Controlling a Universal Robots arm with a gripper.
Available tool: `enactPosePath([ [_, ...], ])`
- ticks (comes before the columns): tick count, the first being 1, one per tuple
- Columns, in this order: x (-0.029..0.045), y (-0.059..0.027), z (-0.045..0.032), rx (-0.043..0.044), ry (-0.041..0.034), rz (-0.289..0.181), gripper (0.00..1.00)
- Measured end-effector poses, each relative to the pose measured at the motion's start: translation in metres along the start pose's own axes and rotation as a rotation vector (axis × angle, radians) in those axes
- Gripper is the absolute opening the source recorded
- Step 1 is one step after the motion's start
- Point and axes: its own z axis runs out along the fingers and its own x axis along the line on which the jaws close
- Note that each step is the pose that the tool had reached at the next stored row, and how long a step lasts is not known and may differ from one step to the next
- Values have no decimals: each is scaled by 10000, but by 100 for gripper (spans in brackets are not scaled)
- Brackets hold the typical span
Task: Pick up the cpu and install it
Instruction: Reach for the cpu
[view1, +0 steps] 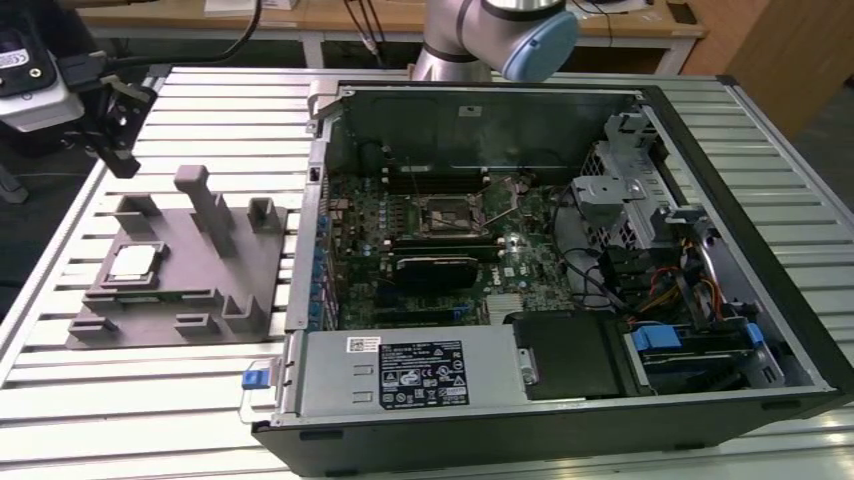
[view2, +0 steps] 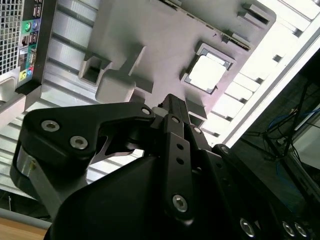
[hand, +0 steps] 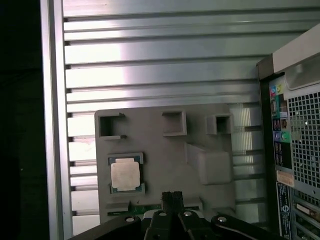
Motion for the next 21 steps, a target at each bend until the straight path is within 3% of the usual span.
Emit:
enactPosePath([
  [8, 56, -10, 130, 3, 8, 1, 11],
  [21, 142, -21, 229, 7, 15, 1, 11],
])
